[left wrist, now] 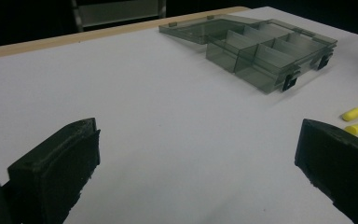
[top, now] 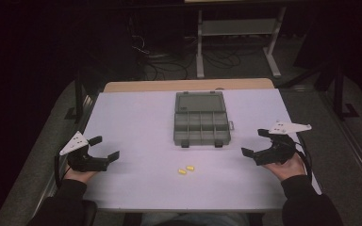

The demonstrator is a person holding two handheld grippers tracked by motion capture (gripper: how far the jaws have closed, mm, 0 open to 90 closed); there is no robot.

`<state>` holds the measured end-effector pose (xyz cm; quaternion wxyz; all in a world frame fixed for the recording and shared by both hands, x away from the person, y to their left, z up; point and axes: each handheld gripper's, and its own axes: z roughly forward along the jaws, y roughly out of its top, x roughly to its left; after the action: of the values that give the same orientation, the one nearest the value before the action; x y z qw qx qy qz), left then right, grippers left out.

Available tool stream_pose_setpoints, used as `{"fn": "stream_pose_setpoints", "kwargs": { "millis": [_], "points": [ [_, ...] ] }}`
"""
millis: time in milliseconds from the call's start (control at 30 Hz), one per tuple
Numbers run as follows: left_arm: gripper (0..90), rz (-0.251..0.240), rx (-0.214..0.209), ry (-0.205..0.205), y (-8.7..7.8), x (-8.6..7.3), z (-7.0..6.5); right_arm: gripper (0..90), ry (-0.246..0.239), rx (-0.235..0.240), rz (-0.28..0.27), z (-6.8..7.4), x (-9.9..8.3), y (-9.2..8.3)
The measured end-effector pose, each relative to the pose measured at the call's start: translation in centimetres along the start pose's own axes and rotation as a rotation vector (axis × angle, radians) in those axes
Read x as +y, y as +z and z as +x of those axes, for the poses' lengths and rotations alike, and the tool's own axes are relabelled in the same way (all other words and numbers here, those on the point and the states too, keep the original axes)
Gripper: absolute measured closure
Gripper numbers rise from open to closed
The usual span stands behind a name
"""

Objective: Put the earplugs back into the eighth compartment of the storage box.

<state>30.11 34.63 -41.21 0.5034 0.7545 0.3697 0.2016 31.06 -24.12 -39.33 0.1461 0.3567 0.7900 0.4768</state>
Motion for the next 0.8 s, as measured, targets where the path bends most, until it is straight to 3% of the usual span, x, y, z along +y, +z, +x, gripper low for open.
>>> {"fn": "stream_pose_setpoints", "kwargs": {
  "millis": [800],
  "points": [
    [0.0,-0.001,0.005,-0.003,0.0,-0.1,0.0,0.0,-0.094,0.115,0.082,3.1,3.3,2.3]
  ]
}}
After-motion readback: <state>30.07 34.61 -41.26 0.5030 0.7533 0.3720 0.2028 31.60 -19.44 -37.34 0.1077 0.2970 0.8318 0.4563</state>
